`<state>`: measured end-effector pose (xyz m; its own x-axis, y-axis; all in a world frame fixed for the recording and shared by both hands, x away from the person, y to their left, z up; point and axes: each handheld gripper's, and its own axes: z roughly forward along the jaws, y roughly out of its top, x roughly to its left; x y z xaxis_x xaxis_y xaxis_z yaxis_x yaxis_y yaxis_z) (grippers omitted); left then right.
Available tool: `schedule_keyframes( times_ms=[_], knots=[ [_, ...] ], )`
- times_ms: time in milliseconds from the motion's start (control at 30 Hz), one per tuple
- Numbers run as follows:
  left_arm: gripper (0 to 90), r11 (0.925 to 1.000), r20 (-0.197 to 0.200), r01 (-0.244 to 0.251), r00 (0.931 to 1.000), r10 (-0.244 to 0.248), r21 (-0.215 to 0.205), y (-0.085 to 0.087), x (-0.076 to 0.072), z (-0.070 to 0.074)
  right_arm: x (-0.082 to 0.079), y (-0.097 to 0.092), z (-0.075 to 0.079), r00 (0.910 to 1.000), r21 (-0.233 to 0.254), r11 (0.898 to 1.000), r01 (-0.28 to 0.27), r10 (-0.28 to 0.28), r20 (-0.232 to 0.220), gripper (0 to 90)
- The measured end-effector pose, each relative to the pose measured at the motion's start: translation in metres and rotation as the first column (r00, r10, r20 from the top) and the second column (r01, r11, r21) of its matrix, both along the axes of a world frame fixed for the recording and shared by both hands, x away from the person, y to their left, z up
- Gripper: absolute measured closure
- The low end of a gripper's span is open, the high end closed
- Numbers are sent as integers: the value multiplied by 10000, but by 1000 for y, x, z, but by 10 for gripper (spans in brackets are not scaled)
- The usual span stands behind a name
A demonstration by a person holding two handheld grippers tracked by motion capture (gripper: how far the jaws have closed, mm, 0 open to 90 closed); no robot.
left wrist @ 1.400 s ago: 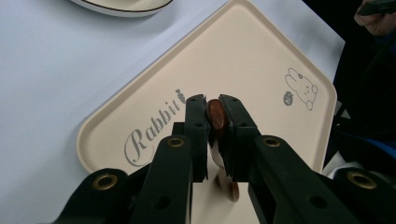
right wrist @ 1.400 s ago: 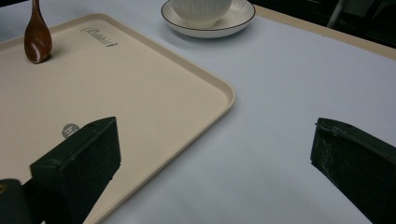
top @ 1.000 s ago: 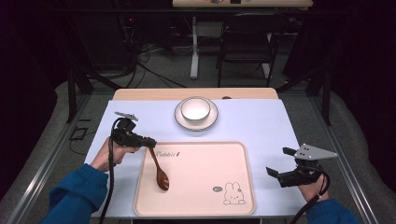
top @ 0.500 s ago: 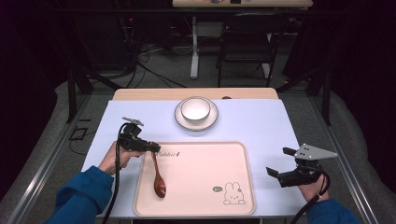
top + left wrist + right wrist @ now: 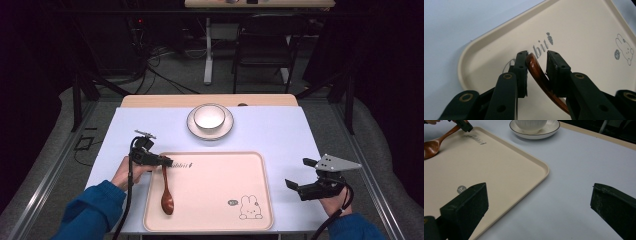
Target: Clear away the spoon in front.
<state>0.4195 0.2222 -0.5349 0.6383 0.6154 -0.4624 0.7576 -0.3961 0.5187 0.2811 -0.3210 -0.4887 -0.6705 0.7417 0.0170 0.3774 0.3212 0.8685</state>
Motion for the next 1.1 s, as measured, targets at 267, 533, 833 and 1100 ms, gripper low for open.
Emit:
schedule_keyframes(
  times_ms=[267,533,833,1100],
  knots=[
    [659,9996,291,-170,9994,163,242,-1,-2,-3,0,0,0,10000,-6,10000,0,0,-11,8],
    [632,9969,580,-80,9983,34,788,-5,-4,-6,-1,0,0,10000,-3,10000,10,-10,-16,8],
    [557,9970,835,-92,9965,28,769,-4,-5,-7,-1,0,0,10000,-7,10000,-9,9,-15,8],
    [399,9967,914,-271,9956,201,767,-3,-5,-5,-1,0,0,10000,-22,10000,-3,3,-7,8]
  ],
)
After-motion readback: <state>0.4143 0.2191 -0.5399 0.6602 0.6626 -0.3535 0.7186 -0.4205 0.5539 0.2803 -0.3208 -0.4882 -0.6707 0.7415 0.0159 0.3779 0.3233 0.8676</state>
